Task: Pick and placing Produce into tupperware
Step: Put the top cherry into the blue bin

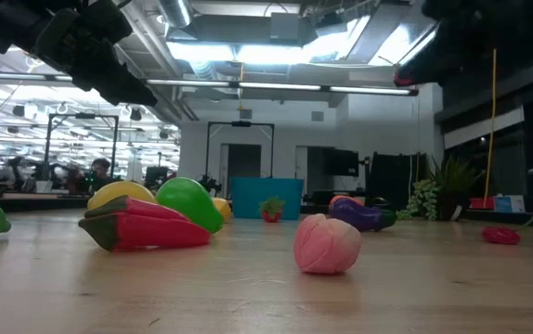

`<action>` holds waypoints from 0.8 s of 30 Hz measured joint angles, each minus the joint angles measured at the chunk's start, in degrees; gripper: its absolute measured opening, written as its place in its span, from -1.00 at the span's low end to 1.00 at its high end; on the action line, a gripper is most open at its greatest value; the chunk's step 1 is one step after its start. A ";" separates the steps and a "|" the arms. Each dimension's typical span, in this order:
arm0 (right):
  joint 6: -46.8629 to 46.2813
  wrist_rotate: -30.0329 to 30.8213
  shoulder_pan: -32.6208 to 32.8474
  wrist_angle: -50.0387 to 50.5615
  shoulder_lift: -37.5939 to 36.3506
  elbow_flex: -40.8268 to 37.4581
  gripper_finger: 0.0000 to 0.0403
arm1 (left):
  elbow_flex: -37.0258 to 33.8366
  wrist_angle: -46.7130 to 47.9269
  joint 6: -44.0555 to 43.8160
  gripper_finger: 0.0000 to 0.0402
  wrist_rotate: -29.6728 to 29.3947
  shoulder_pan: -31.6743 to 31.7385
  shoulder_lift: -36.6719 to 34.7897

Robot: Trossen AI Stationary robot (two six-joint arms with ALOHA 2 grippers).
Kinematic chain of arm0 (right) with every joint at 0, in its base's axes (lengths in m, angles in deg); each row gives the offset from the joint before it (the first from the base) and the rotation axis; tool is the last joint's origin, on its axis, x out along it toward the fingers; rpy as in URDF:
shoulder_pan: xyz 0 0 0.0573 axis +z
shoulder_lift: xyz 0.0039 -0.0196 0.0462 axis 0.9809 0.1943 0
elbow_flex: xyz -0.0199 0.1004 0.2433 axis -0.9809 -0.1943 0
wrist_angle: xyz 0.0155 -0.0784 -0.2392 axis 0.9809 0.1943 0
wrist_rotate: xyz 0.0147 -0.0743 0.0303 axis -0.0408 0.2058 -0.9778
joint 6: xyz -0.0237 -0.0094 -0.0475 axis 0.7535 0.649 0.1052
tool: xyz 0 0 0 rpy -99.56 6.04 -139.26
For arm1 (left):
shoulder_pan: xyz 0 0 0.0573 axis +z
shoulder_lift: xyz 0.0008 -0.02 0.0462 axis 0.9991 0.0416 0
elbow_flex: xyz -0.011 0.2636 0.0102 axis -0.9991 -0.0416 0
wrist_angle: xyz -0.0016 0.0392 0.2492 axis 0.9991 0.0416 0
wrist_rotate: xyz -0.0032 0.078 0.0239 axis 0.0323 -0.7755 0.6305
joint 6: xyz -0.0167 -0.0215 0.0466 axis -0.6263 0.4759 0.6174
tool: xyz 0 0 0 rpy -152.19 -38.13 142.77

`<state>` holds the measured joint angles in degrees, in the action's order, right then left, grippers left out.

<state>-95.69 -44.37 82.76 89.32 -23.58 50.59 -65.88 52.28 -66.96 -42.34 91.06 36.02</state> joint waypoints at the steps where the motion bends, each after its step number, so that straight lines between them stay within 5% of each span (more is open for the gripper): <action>1: 1.05 -0.03 -0.10 -2.20 -1.11 -1.66 -0.44 | 0.00 0.02 0.00 -0.38 0.00 0.02 0.02; 11: 3.64 -0.74 -0.08 -22.46 -12.03 -16.91 -0.44 | 0.00 -0.02 0.04 -0.38 0.00 0.00 0.02; 24: 6.34 -15.42 -0.05 -44.31 -14.67 -29.14 -0.44 | 0.00 -0.07 0.06 -0.38 -0.02 0.02 0.01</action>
<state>-89.35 -59.79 82.71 45.01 -38.25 21.45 -65.88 52.21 -66.91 -42.36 91.08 36.03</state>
